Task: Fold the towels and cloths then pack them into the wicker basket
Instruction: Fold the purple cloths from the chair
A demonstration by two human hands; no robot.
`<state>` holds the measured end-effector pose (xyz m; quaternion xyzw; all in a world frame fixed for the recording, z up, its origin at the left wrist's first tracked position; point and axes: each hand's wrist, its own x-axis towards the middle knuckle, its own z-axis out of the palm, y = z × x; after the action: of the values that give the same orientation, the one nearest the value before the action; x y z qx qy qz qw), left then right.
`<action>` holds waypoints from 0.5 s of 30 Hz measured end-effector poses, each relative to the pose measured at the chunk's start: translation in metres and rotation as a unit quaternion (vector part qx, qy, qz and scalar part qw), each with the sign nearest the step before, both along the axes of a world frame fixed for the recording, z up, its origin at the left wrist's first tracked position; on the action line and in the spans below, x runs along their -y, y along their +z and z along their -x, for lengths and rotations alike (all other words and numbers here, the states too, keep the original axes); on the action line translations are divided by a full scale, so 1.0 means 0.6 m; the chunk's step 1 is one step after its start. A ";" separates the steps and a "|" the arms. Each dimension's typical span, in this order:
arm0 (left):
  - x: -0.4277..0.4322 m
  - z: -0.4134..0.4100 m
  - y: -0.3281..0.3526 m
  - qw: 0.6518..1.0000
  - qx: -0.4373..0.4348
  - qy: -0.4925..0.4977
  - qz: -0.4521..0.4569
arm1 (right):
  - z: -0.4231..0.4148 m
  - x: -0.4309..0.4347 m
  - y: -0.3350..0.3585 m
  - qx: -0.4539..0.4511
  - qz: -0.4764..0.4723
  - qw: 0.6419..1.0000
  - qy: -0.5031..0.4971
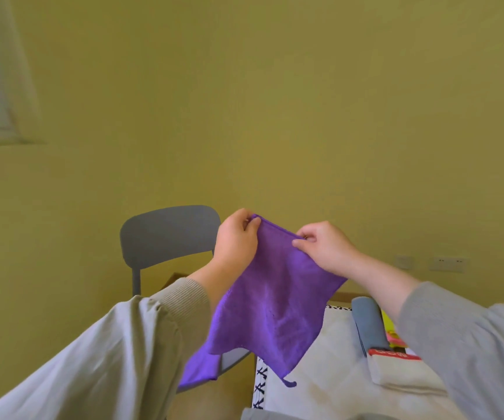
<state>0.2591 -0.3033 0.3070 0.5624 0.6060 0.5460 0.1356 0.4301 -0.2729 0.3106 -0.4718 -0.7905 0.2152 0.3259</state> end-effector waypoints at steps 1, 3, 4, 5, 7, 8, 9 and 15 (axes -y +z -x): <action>0.003 0.003 0.003 1.000 0.004 0.003 -0.004 | 0.002 0.006 0.004 -0.016 -0.013 1.000 0.003; 0.007 0.010 0.009 1.000 0.017 0.007 -0.015 | 0.008 0.018 0.011 -0.049 -0.045 0.998 0.001; 0.009 0.013 0.012 1.000 0.023 0.008 -0.018 | 0.012 0.022 0.014 -0.065 -0.060 0.996 -0.001; 0.011 0.016 0.016 0.999 0.030 0.008 -0.019 | 0.016 0.026 0.017 -0.075 -0.073 0.995 -0.001; 0.015 0.023 0.021 0.999 0.038 0.004 -0.021 | 0.024 0.030 0.020 -0.078 -0.084 0.993 0.010; 0.017 0.026 0.023 0.999 0.037 0.002 -0.020 | 0.028 0.031 0.020 -0.072 -0.081 0.994 0.016; 0.020 0.031 0.025 0.999 0.035 0.001 -0.020 | 0.032 0.032 0.020 -0.064 -0.078 0.995 0.023; 0.030 0.053 0.036 1.000 0.022 -0.008 -0.018 | 0.052 0.031 0.014 -0.026 -0.022 0.998 0.053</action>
<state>0.2275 -0.3216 0.3284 0.5572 0.5884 0.5681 0.1432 0.3987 -0.2912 0.3191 -0.4165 -0.8099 0.2270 0.3451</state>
